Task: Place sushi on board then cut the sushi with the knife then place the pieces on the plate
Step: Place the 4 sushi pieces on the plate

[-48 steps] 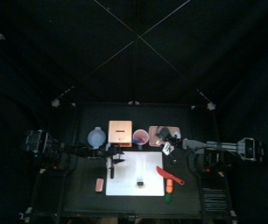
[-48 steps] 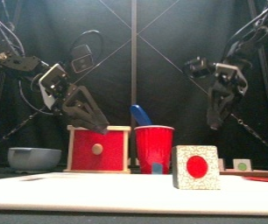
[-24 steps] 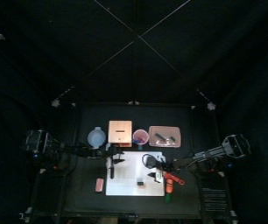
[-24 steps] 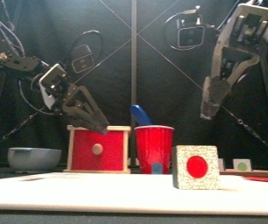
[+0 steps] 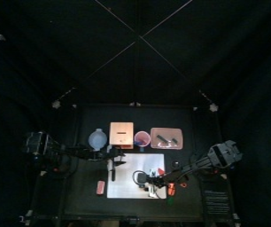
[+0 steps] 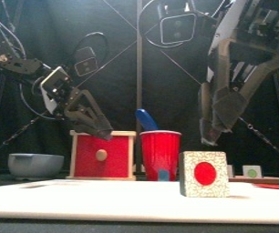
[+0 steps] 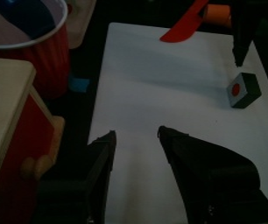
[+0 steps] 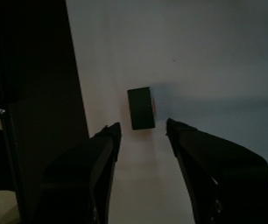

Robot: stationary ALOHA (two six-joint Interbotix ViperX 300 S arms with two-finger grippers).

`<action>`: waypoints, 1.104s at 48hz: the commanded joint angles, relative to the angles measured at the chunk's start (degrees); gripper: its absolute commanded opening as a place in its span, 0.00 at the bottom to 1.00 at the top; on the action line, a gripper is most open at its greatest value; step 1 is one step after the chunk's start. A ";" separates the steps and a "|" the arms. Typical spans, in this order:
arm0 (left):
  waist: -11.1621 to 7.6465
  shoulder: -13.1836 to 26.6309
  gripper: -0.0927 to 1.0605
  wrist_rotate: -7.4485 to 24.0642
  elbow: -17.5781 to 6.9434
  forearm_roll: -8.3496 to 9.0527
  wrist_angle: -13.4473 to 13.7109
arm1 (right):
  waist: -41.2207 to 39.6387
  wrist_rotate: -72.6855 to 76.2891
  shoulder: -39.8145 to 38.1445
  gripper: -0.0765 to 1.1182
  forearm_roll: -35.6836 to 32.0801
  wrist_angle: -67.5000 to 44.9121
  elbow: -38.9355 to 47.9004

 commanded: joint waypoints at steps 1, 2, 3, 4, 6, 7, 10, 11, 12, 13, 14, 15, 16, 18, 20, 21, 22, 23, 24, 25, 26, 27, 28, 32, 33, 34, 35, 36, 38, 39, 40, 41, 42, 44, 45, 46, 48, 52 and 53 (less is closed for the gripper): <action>0.09 -0.79 0.79 0.00 -1.14 0.00 -0.18 | -0.35 -0.26 0.62 0.75 -0.18 -0.18 -1.93; 0.09 -0.70 0.79 0.00 -1.14 0.00 -0.18 | -0.35 -0.35 1.05 0.75 -0.18 -0.26 -2.20; 0.09 -0.79 0.79 0.00 -1.05 0.00 -0.18 | -0.44 -0.44 1.41 0.75 -0.26 -0.26 -2.37; 0.09 -0.70 0.79 0.00 -1.05 0.00 -0.18 | -0.44 -0.44 1.85 0.75 -0.35 -0.26 -2.55; 0.09 -0.70 0.79 0.00 -0.97 0.00 -0.18 | -0.44 -0.53 2.90 0.75 -0.53 -0.26 -2.99; 0.09 -0.79 0.79 0.00 -0.97 0.00 -0.18 | -0.53 -0.44 3.25 0.75 -0.62 -0.26 -3.16; 0.09 -0.70 0.79 0.00 -0.88 0.00 -0.18 | -0.53 -0.44 4.31 0.75 -0.88 -0.26 -3.69; 0.09 -0.79 0.79 0.00 -0.88 -0.09 -0.18 | -0.53 -0.44 4.57 0.75 -0.97 -0.26 -3.96; 0.09 -0.70 0.79 0.00 -0.88 -0.09 -0.09 | -0.62 -0.44 4.92 0.75 -0.97 -0.26 -4.04; 0.09 -0.79 0.79 0.00 -0.88 -0.09 -0.09 | -0.70 -0.53 5.19 0.75 -1.05 -0.26 -4.31; 0.09 -0.79 0.79 0.00 -0.88 -0.09 -0.18 | -0.70 -0.53 5.36 0.75 -1.05 -0.26 -4.48; 0.09 -0.70 0.79 0.00 -0.79 -0.09 -0.09 | -0.79 -0.53 5.63 0.74 -1.05 -0.26 -4.66; 0.09 -0.79 0.79 0.00 -0.79 -0.09 -0.09 | -0.88 -0.53 5.80 0.74 -1.05 -0.26 -4.83; 0.09 -0.70 0.79 0.00 -0.79 -0.09 -0.09 | -0.97 -0.53 6.06 0.74 -1.05 -0.26 -5.01; 0.09 -0.70 0.79 0.00 -0.79 0.00 -0.18 | -1.05 -0.53 6.06 0.73 -1.05 -0.26 -5.01; 0.09 -0.70 0.79 0.00 -0.79 0.09 -0.09 | -1.05 -0.44 6.06 0.73 -1.05 -0.26 -5.10; 0.09 -0.79 0.79 0.09 -0.79 0.09 -0.09 | -1.14 -0.44 6.06 0.72 -1.05 -0.18 -5.10; 0.09 -0.70 0.79 0.09 -0.70 0.09 -0.18 | -1.23 -0.44 6.06 0.71 -0.97 -0.09 -5.10; 0.09 -0.70 0.79 0.09 -0.79 0.09 -0.09 | -1.32 -0.44 5.98 0.69 -1.05 -0.09 -5.01; 0.09 -0.70 0.79 0.09 -0.79 0.09 -0.09 | -1.41 -0.26 5.89 0.67 -1.05 -0.09 -4.92; 0.09 -0.70 0.79 0.09 -0.79 0.09 -0.18 | -1.49 -0.09 5.71 0.66 -1.05 0.00 -4.83; 0.09 -0.70 0.79 0.09 -0.79 0.09 -0.09 | -1.58 0.09 5.63 0.64 -1.05 0.09 -4.83; 0.09 -0.70 0.79 0.09 -0.79 0.09 -0.18 | -1.67 0.18 5.54 0.63 -0.88 0.26 -4.75; 0.09 -0.70 0.79 0.09 -0.97 -0.09 -0.18 | -2.29 0.26 4.66 0.60 -0.53 1.85 -4.13; 0.09 -0.70 0.79 0.09 -1.05 -0.09 -0.09 | -2.55 0.18 4.22 0.61 -0.62 2.29 -3.96; 0.09 -0.70 0.79 0.00 -1.05 -0.09 -0.18 | -2.81 0.18 3.78 0.61 -0.79 2.90 -3.78; 0.09 -0.70 0.79 0.09 -1.14 -0.09 -0.18 | -3.16 0.18 3.25 0.61 -0.88 3.60 -3.60; 0.09 -0.70 0.79 0.09 -1.14 0.00 -0.09 | -3.52 0.09 2.72 0.61 -0.97 4.22 -3.34; 0.09 -0.70 0.79 0.09 -1.14 0.00 -0.18 | -4.39 -0.26 1.05 0.61 -0.97 5.63 -2.72; 0.18 -0.70 0.79 0.09 -1.14 0.09 -0.09 | -4.92 -0.35 0.18 0.61 -1.14 6.42 -2.37; 0.18 -0.70 0.79 0.09 -1.05 0.09 -0.18 | -5.45 -0.44 -0.79 0.61 -1.14 7.12 -1.93; 0.18 -0.70 0.79 0.09 -1.05 0.09 -0.09 | -5.98 -0.44 -1.67 0.61 -1.32 7.91 -1.41; 0.18 -0.70 0.79 0.09 -1.05 0.09 -0.18 | -6.68 -0.53 -2.72 0.61 -1.49 8.70 -0.97; 0.26 -0.70 0.79 0.18 -0.97 0.09 -0.18 | -8.44 -0.53 -5.63 0.61 -2.11 10.46 0.62; 0.26 -0.70 0.79 0.18 -0.88 0.09 -0.09 | -9.14 -0.53 -6.77 0.61 -2.29 11.16 1.23; 0.26 -0.70 0.79 0.18 -0.97 0.18 -0.18 | -10.02 -0.44 -8.00 0.61 -2.55 11.87 1.85; 0.35 -0.70 0.79 0.18 -0.97 0.18 -0.09 | -11.87 -0.35 -10.46 0.61 -3.16 13.27 3.16; 0.35 -0.70 0.79 0.18 -0.88 0.26 -0.09 | -16.17 0.09 -14.68 0.61 -4.57 15.47 5.98; 0.44 -0.70 0.79 0.18 -0.88 0.35 -0.18 | -17.40 0.09 -15.73 0.61 -4.92 15.64 6.59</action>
